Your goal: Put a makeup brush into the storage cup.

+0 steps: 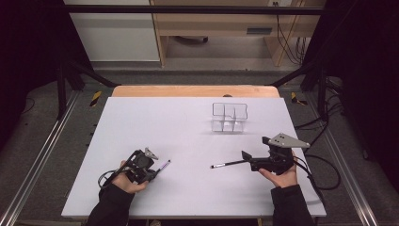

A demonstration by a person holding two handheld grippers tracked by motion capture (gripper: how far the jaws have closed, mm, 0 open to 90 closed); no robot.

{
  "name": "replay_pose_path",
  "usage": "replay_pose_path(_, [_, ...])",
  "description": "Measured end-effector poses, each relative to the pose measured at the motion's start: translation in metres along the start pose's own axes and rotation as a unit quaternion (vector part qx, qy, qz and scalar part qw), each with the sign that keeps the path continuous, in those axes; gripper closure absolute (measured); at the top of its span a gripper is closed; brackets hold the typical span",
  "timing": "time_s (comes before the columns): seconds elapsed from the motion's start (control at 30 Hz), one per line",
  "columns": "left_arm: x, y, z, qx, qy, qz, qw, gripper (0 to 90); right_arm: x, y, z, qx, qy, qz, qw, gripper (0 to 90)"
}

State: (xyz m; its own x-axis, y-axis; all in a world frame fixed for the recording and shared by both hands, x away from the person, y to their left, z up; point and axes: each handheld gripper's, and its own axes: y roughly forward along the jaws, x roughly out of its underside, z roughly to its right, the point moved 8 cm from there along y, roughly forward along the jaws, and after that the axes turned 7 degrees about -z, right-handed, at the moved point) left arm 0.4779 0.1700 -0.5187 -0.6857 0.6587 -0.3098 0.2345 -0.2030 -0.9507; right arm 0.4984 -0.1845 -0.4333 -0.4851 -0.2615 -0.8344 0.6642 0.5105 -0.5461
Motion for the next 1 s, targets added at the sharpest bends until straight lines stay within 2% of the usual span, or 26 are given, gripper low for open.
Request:
replay_pose_path(0.03, [0.000, 0.000, 0.000, 0.000, 0.000, 0.000, 1.0000, 83.2, 0.000, 0.000, 0.000, 0.000, 0.000, 0.000, 1.0000, 5.4])
replay_pose_path(0.07, [-0.002, -0.005, 0.001, -0.003, 0.001, 0.012, 0.9999, 83.2, 0.000, 0.000, 0.000, 0.000, 0.001, 0.001, 1.0000, 5.4])
replay_pose_path(0.2, [-0.005, -0.014, 0.002, -0.006, 0.000, 0.034, 0.9994, 83.2, 0.000, 0.000, -0.001, -0.003, 0.003, 0.003, 1.0000, 5.4])
replay_pose_path(0.43, [-0.010, -0.030, 0.003, -0.013, -0.004, 0.081, 0.9966, 83.2, -0.001, 0.000, -0.002, -0.007, 0.007, 0.005, 0.9999, 5.4])
replay_pose_path(0.63, [-0.013, -0.038, 0.006, -0.010, -0.004, 0.102, 0.9947, 83.2, -0.003, 0.000, -0.004, -0.011, 0.008, 0.009, 0.9999, 5.6])
replay_pose_path(1.0, [-0.019, -0.049, 0.013, -0.020, -0.004, 0.146, 0.9892, 83.2, -0.004, 0.003, -0.009, -0.019, 0.012, 0.011, 0.9997, 5.7])
